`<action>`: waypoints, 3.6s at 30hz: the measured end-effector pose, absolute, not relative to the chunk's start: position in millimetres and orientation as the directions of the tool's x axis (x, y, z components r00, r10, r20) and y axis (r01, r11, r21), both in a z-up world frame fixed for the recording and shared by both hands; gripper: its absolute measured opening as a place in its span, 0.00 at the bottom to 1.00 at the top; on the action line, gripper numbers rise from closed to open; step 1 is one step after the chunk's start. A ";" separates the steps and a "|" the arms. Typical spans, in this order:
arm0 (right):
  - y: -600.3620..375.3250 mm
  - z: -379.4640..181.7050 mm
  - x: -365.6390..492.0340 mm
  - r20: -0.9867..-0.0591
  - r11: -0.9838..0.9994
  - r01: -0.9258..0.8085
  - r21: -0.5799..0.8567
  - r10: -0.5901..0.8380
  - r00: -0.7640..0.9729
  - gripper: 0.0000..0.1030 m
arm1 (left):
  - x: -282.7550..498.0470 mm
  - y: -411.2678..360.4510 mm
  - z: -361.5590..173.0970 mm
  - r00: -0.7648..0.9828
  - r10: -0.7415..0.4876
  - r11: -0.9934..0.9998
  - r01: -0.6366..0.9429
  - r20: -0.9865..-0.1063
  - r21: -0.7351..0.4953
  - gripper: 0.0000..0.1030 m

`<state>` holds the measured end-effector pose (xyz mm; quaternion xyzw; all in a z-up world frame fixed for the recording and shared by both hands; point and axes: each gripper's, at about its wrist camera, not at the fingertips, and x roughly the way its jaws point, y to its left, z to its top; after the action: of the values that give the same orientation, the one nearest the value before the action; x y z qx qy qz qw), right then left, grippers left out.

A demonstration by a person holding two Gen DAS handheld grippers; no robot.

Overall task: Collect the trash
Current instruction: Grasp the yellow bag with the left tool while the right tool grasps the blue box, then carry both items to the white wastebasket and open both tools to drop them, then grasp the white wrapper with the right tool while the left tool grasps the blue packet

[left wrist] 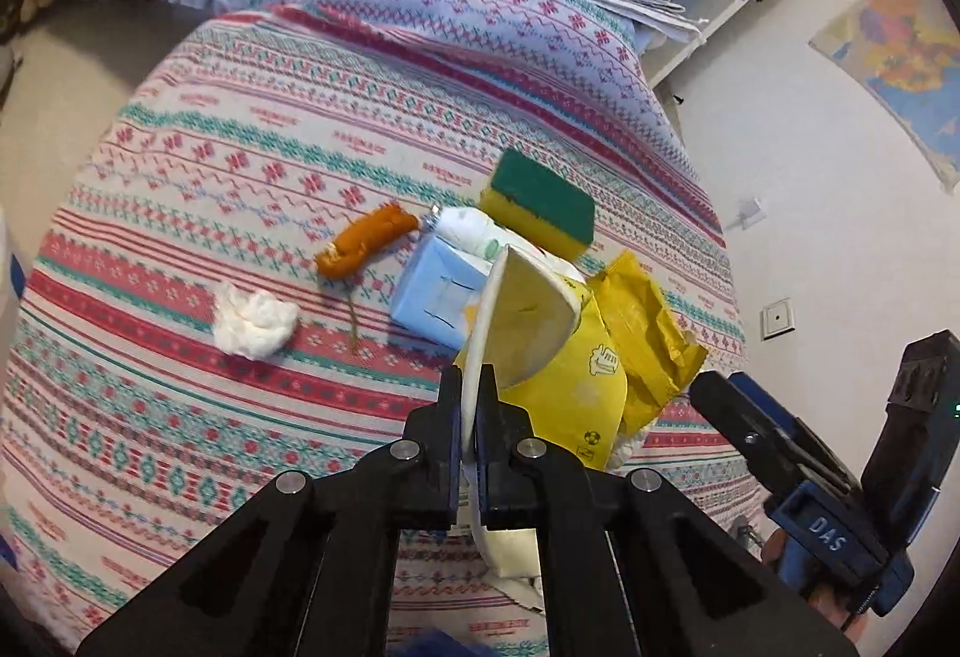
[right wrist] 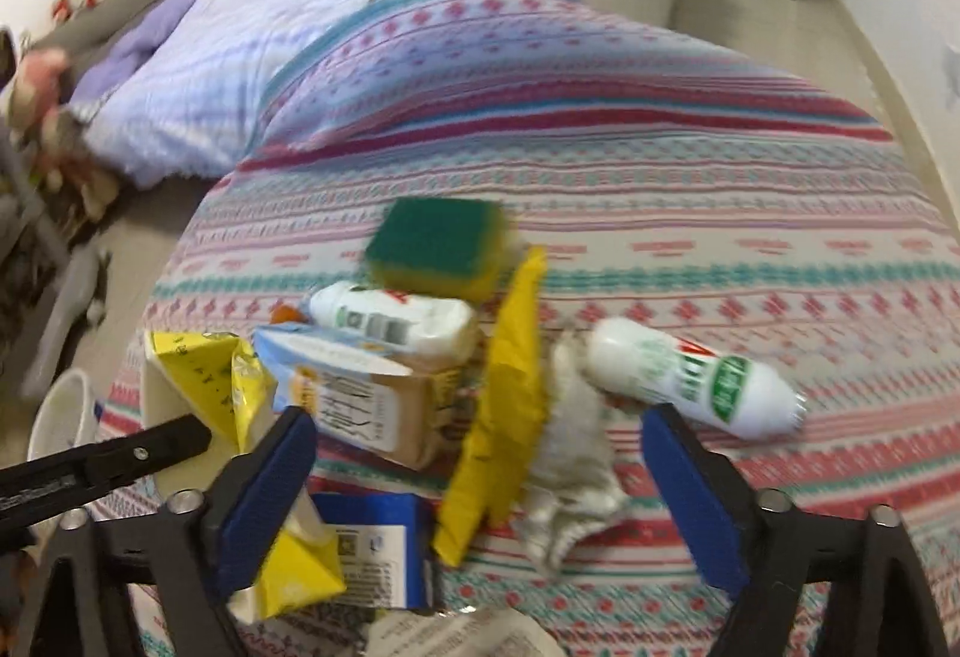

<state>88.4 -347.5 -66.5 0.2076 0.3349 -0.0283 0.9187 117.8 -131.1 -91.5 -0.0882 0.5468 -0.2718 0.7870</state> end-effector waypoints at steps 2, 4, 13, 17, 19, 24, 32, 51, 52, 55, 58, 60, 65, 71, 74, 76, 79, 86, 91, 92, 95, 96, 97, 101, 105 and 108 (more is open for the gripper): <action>-348.6 -73.3 89.9 -0.633 0.901 0.204 0.383 0.095 0.768 0.81 | 121.2 -127.4 -93.8 0.277 -0.516 0.843 0.334 -0.810 -0.423 0.03; -352.6 -82.9 84.2 -0.644 0.878 0.238 0.416 0.100 0.758 0.81 | 126.8 -122.0 -98.1 0.275 -0.534 0.835 0.318 -0.799 -0.449 0.03; -262.6 -92.4 15.3 -0.651 0.918 -0.013 0.396 0.290 0.702 0.87 | 123.7 -83.6 -72.4 0.313 -0.563 0.820 0.323 -0.765 -0.472 0.03; -201.6 -112.5 -1.4 -0.716 0.944 -0.147 0.296 0.321 0.620 0.87 | 118.7 -47.5 -54.8 0.358 -0.540 0.839 0.299 -0.762 -0.454 0.03; -182.0 -121.1 -9.1 -0.735 0.948 -0.197 0.249 0.317 0.599 0.88 | 117.8 -30.5 -45.7 0.382 -0.530 0.847 0.287 -0.757 -0.448 0.03; -160.7 -148.5 1.6 -0.801 0.977 -0.184 0.103 0.191 0.568 0.90 | 115.8 3.8 -20.3 0.437 -0.524 0.852 0.274 -0.731 -0.447 0.03; -187.9 -118.8 11.7 -0.743 0.962 -0.111 0.249 0.263 0.615 0.66 | 113.8 70.2 0.6 0.513 -0.483 0.872 0.213 -0.710 -0.440 0.03; -9.9 -14.2 202.3 -0.624 0.810 -0.454 0.371 0.580 0.524 0.69 | 172.6 253.6 -54.8 0.513 -0.254 0.928 -0.109 -0.820 -0.355 0.03; 6.1 -13.8 211.6 -0.627 0.798 -0.477 0.369 0.592 0.505 0.70 | 178.2 255.9 -64.9 0.503 -0.247 0.927 -0.127 -0.828 -0.354 0.03; 39.1 -18.4 237.3 -0.635 0.782 -0.508 0.363 0.606 0.480 0.71 | 194.4 264.1 -89.8 0.493 -0.218 0.924 -0.172 -0.842 -0.340 0.03; 56.1 -25.1 261.6 -0.630 0.773 -0.505 0.385 0.620 0.468 0.72 | 210.6 267.4 -107.2 0.489 -0.179 0.932 -0.193 -0.854 -0.306 0.04; 60.1 -28.9 272.3 -0.627 0.767 -0.505 0.397 0.628 0.461 0.73 | 222.5 268.3 -121.3 0.473 -0.152 0.937 -0.211 -0.868 -0.279 0.05; 69.0 -38.5 297.3 -0.621 0.750 -0.502 0.431 0.650 0.438 0.75 | 234.8 265.8 -142.0 0.442 -0.110 0.947 -0.225 -0.890 -0.229 0.27; 70.0 -51.4 298.7 -0.639 0.762 -0.486 0.429 0.636 0.432 0.84 | 222.7 270.7 -134.6 0.462 -0.072 0.949 -0.242 -0.884 -0.203 0.51; 47.0 -47.1 285.3 -0.627 0.773 -0.442 0.455 0.630 0.458 0.84 | 211.1 269.8 -121.6 0.470 -0.090 0.943 -0.242 -0.878 -0.227 0.51; 25.9 -35.3 265.7 -0.616 0.786 -0.429 0.445 0.616 0.490 0.84 | 201.6 266.0 -109.5 0.478 -0.098 0.945 -0.231 -0.873 -0.233 0.51; -13.3 -11.6 226.7 -0.597 0.811 -0.415 0.412 0.584 0.550 0.84 | 185.2 254.6 -81.8 0.497 -0.129 0.948 -0.193 -0.858 -0.255 0.51; -120.1 44.7 128.6 -0.530 0.885 -0.284 0.369 0.452 0.717 0.92 | 161.7 175.2 -19.2 0.513 -0.263 0.953 0.005 -0.817 -0.303 0.51; -212.6 66.0 57.8 -0.497 0.912 -0.080 0.402 0.291 0.818 0.93 | 141.7 99.5 7.6 0.462 -0.355 0.935 0.173 -0.813 -0.310 0.51; -220.2 67.3 49.9 -0.493 0.913 -0.057 0.404 0.270 0.827 0.93 | 135.7 83.3 13.4 0.457 -0.364 0.931 0.206 -0.811 -0.301 0.51; -259.9 64.5 31.7 -0.495 0.896 0.020 0.444 0.226 0.839 0.93 | 117.5 45.5 22.0 0.457 -0.349 0.933 0.247 -0.818 -0.261 0.52; -269.3 60.4 30.2 -0.494 0.889 0.032 0.458 0.224 0.840 0.93 | 110.4 32.9 22.1 0.451 -0.346 0.933 0.258 -0.823 -0.251 0.52; -278.7 54.2 29.0 -0.496 0.879 0.050 0.473 0.219 0.840 0.93 | 102.4 21.8 20.1 0.443 -0.350 0.930 0.273 -0.825 -0.248 0.52; -317.0 10.3 26.4 -0.495 0.834 0.085 0.546 0.238 0.836 0.93 | 65.9 -31.0 0.2 0.417 -0.360 0.918 0.319 -0.835 -0.236 0.52; -342.9 -48.9 27.9 -0.573 0.803 0.162 0.573 0.252 0.780 0.93 | 51.5 -78.4 -45.3 0.292 -0.391 0.896 0.338 -0.873 -0.288 0.52; -353.2 -74.9 14.2 -0.625 0.793 0.215 0.569 0.247 0.741 0.93 | 53.6 -99.5 -85.5 0.179 -0.460 0.865 0.312 -0.869 -0.394 0.52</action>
<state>14.2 -353.2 -74.9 0.3213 0.3599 0.0092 0.8758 53.6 -99.5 -85.5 -0.0631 0.5889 -0.2523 0.7652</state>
